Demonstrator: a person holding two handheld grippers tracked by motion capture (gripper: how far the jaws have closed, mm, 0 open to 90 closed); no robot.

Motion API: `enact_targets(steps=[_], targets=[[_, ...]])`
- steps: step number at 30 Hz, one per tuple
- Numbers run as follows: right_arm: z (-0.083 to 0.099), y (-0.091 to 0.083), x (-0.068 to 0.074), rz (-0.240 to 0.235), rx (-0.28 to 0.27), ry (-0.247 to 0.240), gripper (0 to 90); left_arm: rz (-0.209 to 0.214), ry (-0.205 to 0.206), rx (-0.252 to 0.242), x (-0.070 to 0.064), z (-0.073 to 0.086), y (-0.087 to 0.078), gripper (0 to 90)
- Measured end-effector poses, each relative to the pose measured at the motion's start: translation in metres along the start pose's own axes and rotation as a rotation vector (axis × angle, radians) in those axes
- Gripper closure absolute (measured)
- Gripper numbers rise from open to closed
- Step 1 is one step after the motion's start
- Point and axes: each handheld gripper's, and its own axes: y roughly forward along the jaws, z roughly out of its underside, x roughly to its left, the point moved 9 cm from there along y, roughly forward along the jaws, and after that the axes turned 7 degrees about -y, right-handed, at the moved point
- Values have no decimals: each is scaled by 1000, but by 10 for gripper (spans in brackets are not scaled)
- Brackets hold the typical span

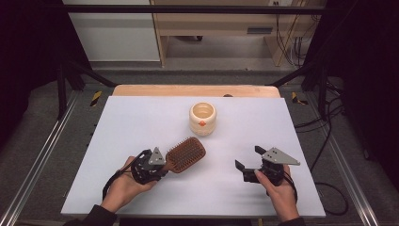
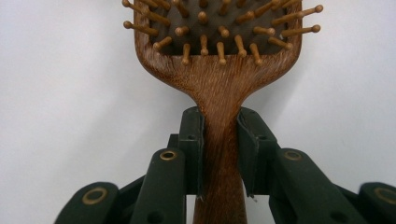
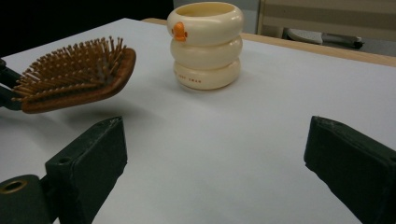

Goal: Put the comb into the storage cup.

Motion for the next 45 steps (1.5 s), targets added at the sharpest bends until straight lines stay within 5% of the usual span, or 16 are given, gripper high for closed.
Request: enact_targets(steps=[10, 28, 45], targets=[[-6, 11, 17, -49, -22, 20, 61, -47, -19, -151, 1, -8, 0, 723], [-22, 27, 52, -145, -80, 103, 63, -72, -34, -250, -5, -12, -5, 723], [-29, 30, 65, -177, -100, 140, 74, -94, -48, -372, -2, -20, -16, 723]])
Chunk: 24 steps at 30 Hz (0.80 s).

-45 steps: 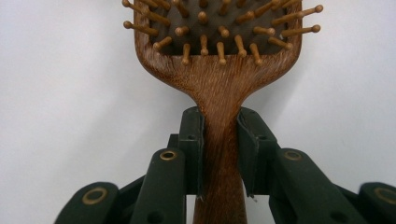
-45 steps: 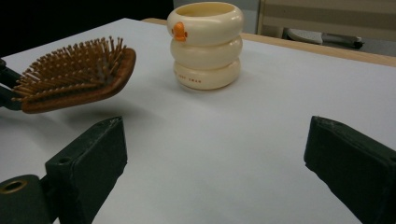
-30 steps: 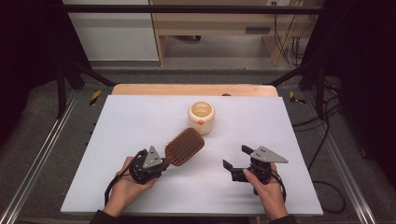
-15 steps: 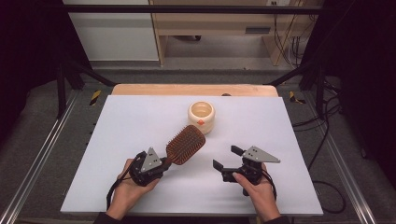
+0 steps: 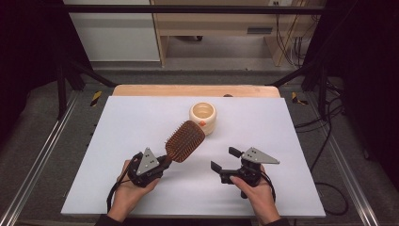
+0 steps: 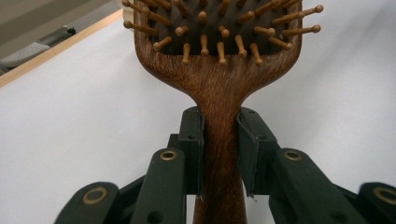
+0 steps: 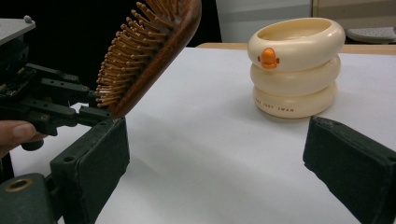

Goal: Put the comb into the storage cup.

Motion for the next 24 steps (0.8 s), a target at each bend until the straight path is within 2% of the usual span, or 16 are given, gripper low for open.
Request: enact_targets(steps=[4, 13, 24], targets=[[-5, 4, 7, -23, -18, 42, 75, -2, -2, -25, -2, -4, -1, 723], [-21, 21, 33, -111, -59, 106, 87, 10, 6, -52, -8, -7, -3, 723], [-39, 43, 48, -146, -82, 146, 170, 15, 8, -72, -11, -8, -6, 723]])
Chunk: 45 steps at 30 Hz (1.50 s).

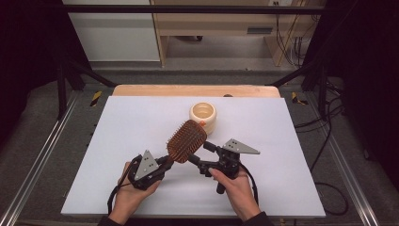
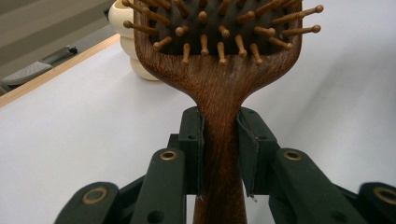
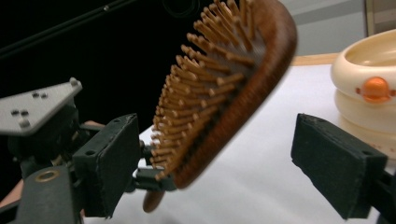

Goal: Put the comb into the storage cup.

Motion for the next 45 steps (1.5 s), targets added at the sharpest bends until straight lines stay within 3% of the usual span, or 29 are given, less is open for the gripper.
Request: enact_targets(steps=[6, 18, 23, 31, 34, 45], targets=[[-7, 9, 2, -5, -2, 11, 210, 5, 18, -10, -4, -3, 0, 723], [-11, 17, -2, -17, -21, 77, 250, -1, 34, -5, -6, -1, 1, 723], [-13, 19, -2, -22, -29, 78, 290, 8, 43, -8, -9, -1, 2, 723], [-13, 22, -1, -32, -43, 96, 359, 9, 36, -11, -8, -1, 2, 722], [-13, 22, 2, -31, -41, 49, 377, 23, 27, -12, -7, 0, 0, 722], [-15, 27, 6, -54, -47, 111, 492, 21, 8, 13, -1, 5, -1, 722]])
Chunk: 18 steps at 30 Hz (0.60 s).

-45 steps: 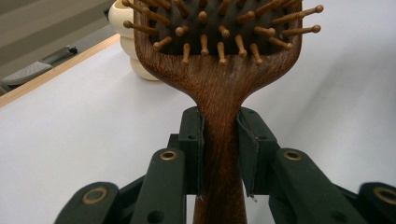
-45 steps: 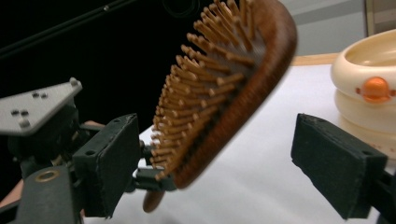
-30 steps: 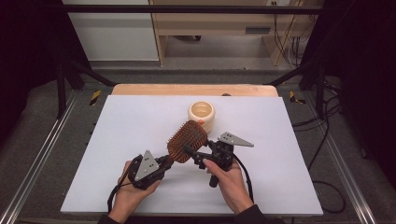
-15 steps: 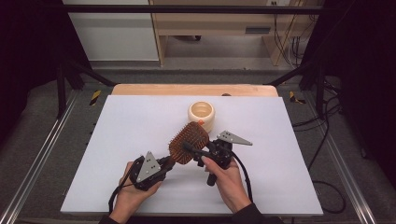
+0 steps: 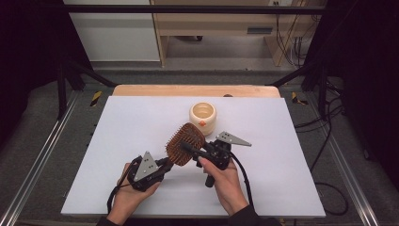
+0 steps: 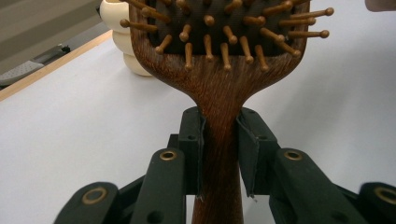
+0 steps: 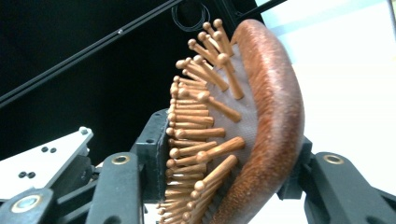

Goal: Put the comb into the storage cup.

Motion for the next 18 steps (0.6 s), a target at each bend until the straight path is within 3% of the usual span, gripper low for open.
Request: enact_targets(steps=[18], targets=[[-6, 3, 8, 1, 16, -25, 536, 4, -31, -22, 2, -1, 1, 718]])
